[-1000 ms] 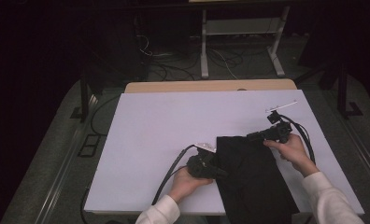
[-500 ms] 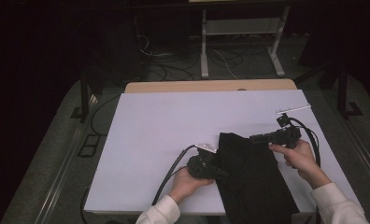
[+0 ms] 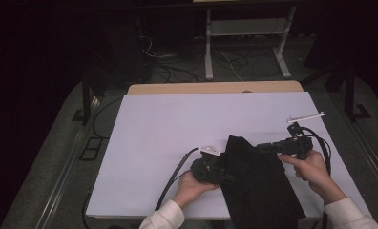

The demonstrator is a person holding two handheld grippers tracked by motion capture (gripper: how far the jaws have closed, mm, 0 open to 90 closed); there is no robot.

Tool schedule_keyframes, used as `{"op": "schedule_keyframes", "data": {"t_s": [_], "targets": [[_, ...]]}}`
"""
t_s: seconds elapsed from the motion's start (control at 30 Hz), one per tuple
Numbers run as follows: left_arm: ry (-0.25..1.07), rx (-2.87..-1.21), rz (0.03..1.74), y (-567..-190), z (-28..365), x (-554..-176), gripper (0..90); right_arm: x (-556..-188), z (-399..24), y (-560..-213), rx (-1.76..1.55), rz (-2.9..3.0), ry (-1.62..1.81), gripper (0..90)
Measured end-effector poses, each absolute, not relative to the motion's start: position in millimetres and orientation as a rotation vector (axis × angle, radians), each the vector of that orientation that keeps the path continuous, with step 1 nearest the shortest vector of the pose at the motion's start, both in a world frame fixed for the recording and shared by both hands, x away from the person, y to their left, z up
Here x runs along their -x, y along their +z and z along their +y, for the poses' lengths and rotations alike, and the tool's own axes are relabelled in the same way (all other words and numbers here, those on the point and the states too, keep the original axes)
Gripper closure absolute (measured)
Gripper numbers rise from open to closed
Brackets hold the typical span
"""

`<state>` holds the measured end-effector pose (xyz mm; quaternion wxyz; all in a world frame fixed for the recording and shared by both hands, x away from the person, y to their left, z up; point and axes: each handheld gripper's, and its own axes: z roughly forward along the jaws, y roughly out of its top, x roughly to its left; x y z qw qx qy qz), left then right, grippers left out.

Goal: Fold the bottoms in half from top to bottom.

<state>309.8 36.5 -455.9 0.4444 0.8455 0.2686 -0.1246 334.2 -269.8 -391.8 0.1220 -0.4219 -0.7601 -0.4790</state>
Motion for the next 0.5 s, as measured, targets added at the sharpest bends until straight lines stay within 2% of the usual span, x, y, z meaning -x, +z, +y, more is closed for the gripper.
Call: {"op": "schedule_keyframes", "data": {"t_s": [0.5], "targets": [[-0.174, -1.949, 0.697, -443.4, 51.4, -309.2, 22.2, -308.9, -275.6, -390.1, 1.212, -2.224, -1.416, 85.7]]}}
